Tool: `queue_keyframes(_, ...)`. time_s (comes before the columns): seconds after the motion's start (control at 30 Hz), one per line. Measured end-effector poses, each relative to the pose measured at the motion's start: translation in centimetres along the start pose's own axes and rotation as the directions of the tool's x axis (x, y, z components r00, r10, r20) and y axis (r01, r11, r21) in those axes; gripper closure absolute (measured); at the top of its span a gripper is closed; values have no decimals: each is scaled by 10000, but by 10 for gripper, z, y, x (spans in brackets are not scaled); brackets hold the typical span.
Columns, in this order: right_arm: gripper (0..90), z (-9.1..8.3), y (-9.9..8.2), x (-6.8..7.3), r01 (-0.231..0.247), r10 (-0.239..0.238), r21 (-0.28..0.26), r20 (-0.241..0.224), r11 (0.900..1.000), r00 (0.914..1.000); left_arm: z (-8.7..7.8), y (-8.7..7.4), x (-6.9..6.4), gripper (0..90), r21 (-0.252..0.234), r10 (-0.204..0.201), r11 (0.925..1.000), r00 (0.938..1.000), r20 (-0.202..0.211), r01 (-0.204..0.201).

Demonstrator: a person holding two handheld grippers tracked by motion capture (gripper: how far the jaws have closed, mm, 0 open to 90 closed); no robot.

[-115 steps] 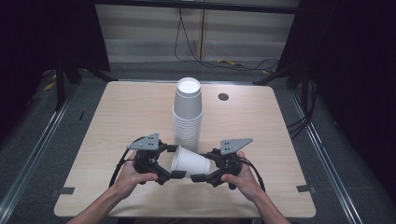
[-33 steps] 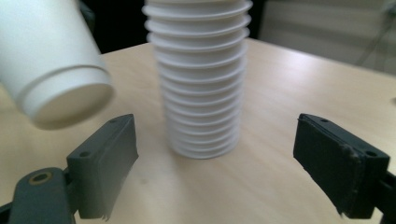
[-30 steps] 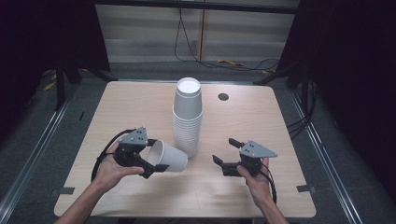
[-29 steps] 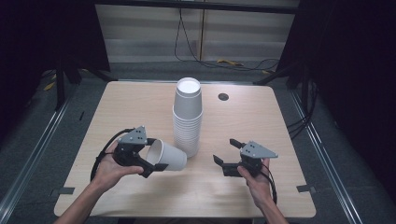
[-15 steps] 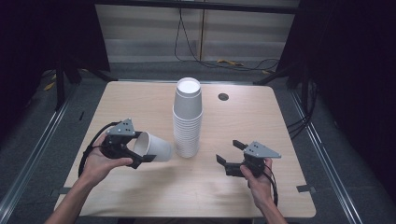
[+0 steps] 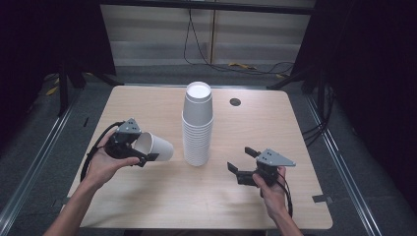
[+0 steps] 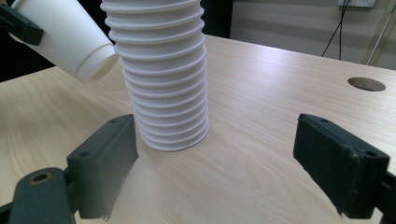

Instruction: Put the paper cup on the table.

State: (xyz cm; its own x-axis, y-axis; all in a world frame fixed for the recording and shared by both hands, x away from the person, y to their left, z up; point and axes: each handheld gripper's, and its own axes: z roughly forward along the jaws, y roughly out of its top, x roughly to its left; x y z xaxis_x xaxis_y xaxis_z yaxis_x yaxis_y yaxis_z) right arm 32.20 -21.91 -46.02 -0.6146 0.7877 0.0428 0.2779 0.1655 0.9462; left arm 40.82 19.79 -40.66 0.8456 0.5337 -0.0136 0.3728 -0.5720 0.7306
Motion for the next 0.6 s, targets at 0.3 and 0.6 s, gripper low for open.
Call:
queue_keyframes(0.3, 136, 1, 0, 0, 41, -41, 3, -76, 10000, 10000, 10, 11, 15, 90, 847, 35, 9964, 9983, -587, 15)
queue_keyframes(0.6, 137, 2, -1, 1, 104, -103, 118, -123, 9999, 9999, 25, 24, 23, 89, 2022, 224, 9793, 9961, -853, -47)
